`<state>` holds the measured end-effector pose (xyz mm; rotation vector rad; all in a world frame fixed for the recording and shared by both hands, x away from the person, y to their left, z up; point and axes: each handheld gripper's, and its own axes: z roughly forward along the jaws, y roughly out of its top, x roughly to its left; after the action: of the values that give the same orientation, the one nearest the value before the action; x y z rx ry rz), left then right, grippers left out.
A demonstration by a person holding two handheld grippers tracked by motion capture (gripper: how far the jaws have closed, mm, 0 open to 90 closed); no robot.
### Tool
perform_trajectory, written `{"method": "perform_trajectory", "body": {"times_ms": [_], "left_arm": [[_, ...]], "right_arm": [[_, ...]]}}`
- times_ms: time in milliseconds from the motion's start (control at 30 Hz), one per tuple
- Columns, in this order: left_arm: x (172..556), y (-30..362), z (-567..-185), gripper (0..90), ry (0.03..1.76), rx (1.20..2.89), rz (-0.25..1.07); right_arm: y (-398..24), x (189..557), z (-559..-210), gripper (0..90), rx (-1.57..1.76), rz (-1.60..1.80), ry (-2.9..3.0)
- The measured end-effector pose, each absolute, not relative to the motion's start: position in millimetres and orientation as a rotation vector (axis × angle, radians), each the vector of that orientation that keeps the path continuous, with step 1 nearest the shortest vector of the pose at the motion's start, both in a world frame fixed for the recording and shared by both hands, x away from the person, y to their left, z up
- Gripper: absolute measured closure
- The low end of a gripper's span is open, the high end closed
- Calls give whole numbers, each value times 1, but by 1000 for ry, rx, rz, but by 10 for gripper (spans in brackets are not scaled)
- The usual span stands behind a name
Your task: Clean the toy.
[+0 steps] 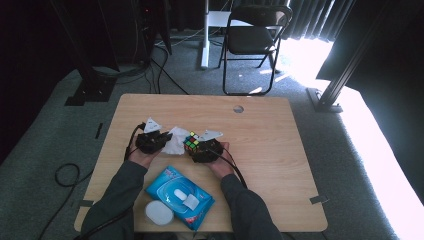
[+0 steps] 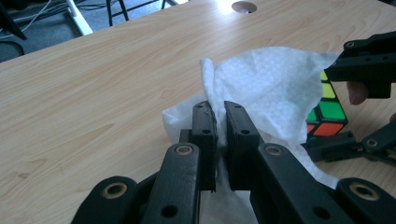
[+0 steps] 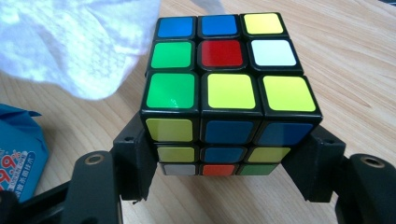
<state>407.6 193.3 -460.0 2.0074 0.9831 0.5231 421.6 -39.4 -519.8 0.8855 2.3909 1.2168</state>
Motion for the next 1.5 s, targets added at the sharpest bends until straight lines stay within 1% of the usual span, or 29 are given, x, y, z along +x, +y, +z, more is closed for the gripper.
{"method": "perform_trajectory", "body": {"times_ms": [600, 867, 1233, 1500], "left_arm": [[412, 164, -463, 843, 923, 2053, 502], [407, 152, -464, 843, 870, 2081, 485], [393, 132, -462, 842, 738, 2143, 459], [394, 131, -463, 842, 724, 2147, 455]], "right_arm": [[-30, 420, -516, 340, 844, 1211, 2417], [-30, 421, -516, 340, 852, 1215, 2416], [-34, 423, -516, 339, 884, 1222, 2407], [-34, 422, -517, 340, 884, 1225, 2407]]}}
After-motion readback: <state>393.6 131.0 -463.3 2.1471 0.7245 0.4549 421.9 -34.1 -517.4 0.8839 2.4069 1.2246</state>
